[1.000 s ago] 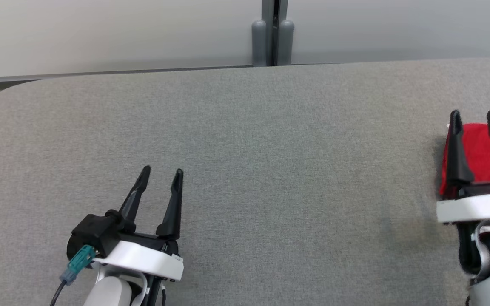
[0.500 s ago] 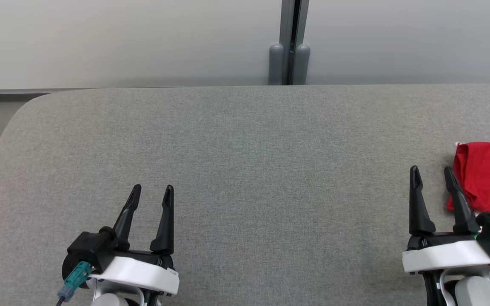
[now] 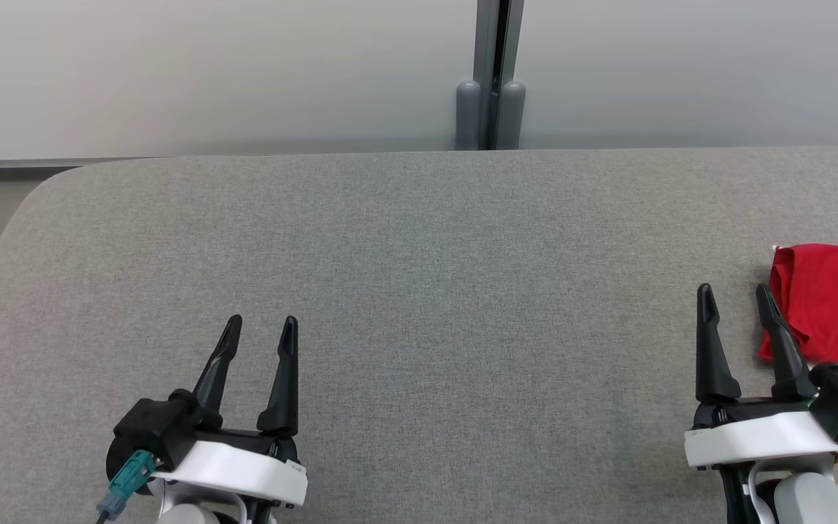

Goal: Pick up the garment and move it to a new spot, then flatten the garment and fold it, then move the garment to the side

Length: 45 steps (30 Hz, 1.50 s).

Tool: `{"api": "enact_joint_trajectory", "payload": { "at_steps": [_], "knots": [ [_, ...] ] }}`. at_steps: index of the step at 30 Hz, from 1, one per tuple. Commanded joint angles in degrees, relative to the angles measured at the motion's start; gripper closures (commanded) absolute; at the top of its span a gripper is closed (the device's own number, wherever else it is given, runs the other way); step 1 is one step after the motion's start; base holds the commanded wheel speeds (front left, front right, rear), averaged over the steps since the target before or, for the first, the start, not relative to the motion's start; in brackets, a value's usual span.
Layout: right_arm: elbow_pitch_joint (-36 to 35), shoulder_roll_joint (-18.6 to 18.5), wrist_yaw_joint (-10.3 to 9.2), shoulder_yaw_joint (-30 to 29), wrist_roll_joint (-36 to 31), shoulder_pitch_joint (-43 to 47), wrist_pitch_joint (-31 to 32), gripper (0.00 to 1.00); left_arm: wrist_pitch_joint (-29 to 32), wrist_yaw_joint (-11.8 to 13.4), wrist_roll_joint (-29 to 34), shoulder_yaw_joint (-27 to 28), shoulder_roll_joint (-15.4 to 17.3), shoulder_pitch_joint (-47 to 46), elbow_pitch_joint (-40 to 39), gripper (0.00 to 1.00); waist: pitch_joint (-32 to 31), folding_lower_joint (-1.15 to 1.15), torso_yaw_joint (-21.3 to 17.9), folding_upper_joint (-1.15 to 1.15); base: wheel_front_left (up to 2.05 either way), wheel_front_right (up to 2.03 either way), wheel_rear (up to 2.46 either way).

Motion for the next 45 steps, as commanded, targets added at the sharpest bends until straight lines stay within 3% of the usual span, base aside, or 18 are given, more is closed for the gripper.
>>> {"api": "enact_joint_trajectory", "payload": {
  "at_steps": [1, 21, 22, 26, 45],
  "knots": [
    [0.0, -0.1, 0.01, 0.1, -0.2, 0.1, -0.3, 0.00, 0.0, -0.2, -0.5, 0.3, 0.2, 0.5, -0.2, 0.00, 0.0, 0.00, 0.0, 0.00, 0.00, 0.00, 0.00],
    [1.0, 0.0, 0.01, 0.3, 0.7, -0.3, -0.3, 0.00, 0.0, -2.2, -3.3, 1.4, 0.2, 1.4, 0.9, 0.00, -0.4, 0.00, -0.2, 0.00, 0.00, 0.00, 0.00],
    [0.9, 0.1, 0.00, 0.2, 0.5, 0.1, 0.0, 1.00, 0.0, -2.1, -3.3, 1.2, 0.0, 0.8, 1.1, 1.00, -0.4, 0.00, -0.1, 0.00, 0.00, 0.00, 0.00],
    [2.6, 0.3, 0.00, 0.1, 1.4, 1.2, 0.4, 1.00, 0.2, -2.1, -4.0, 1.0, -0.2, 1.8, 2.6, 1.00, -0.4, 0.00, -0.2, 0.00, 0.00, 0.00, 0.00],
    [2.4, 0.2, 0.00, -1.6, 20.0, 1.1, 5.4, 1.00, 4.3, -2.6, -21.1, 3.7, 0.8, 0.8, 3.1, 1.00, -0.9, 0.00, -0.8, 0.00, 0.00, 0.00, 0.00]
  ]
}}
